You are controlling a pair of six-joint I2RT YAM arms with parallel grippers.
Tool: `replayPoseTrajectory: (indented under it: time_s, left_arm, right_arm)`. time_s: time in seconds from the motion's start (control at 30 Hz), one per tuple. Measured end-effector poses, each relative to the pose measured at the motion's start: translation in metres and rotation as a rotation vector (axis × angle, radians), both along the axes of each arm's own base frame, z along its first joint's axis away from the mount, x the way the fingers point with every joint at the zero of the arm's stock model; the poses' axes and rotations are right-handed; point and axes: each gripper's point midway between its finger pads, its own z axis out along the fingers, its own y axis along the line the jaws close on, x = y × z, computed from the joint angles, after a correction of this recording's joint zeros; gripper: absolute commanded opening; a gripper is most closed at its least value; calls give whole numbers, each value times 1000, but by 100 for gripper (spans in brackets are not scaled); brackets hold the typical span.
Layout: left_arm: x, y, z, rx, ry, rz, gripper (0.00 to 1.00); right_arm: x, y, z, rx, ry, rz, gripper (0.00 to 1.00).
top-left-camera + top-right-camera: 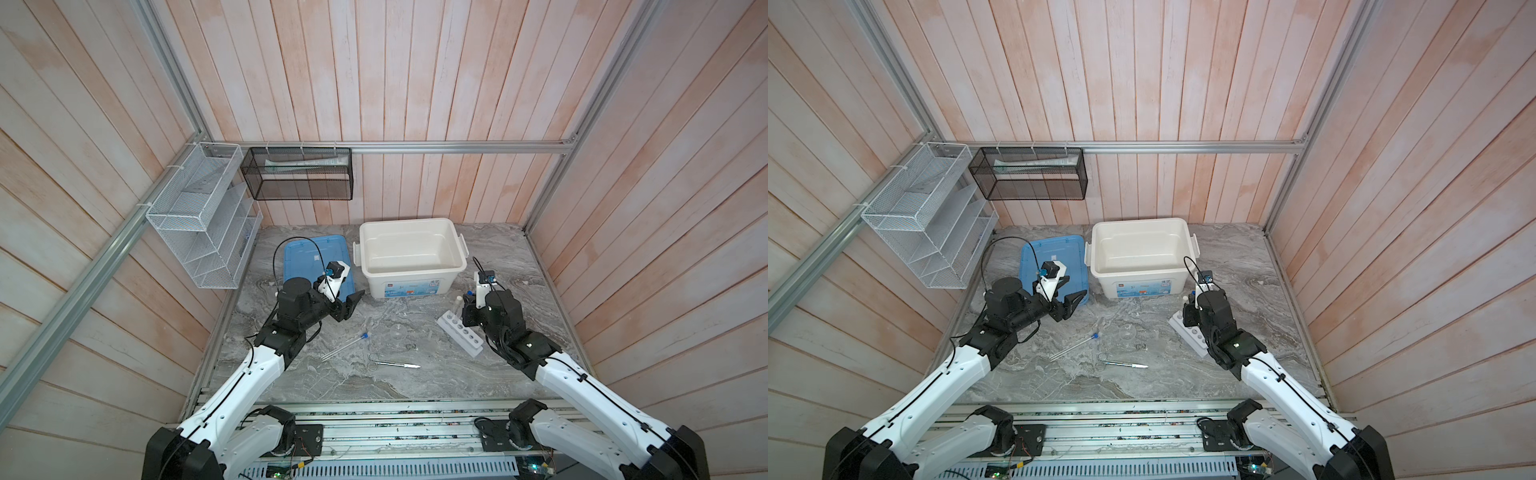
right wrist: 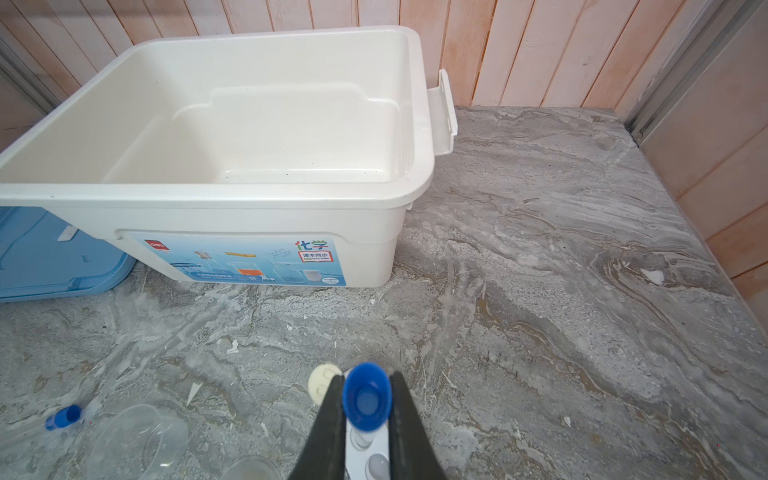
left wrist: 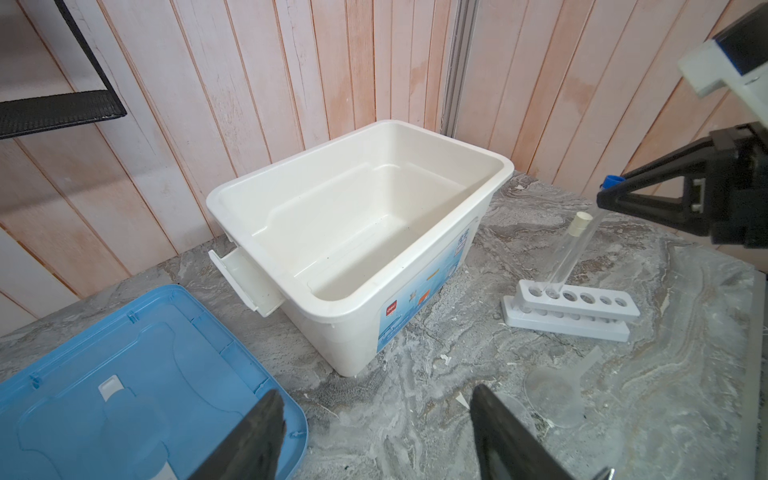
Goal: Organize the chemistry lab equipment
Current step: 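Lower the blue-capped tube into a rack hole and open the right gripper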
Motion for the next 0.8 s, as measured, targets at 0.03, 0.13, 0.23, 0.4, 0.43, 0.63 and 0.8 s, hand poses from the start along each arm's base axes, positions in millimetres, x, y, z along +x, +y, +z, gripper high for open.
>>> replayPoseTrajectory:
  time_s: [0.03, 0.13, 0.23, 0.4, 0.43, 0.63, 0.8]
  left_arm:
    - [0, 0, 0, 1, -1, -1, 72]
    - [0, 0, 0, 2, -2, -2, 72]
    - [0, 0, 0, 2, -3, -2, 72]
    - [0, 0, 0, 2, -3, -2, 72]
    - [0, 0, 0, 2, -3, -2, 72]
    - [0, 0, 0, 5, -5, -3, 72]
    - [0, 0, 0, 5, -5, -3, 72]
  right_arm:
    - [0, 0, 0, 1, -1, 0, 9]
    - [0, 0, -3, 1, -1, 0, 9]
    - [-1, 0, -6, 2, 0, 2, 9]
    - [-2, 0, -12, 1, 3, 4, 10]
    - [-1, 0, -12, 2, 0, 4, 10]
    - [-2, 0, -18, 3, 1, 6, 10]
    - [-2, 0, -20, 5, -1, 7, 10]
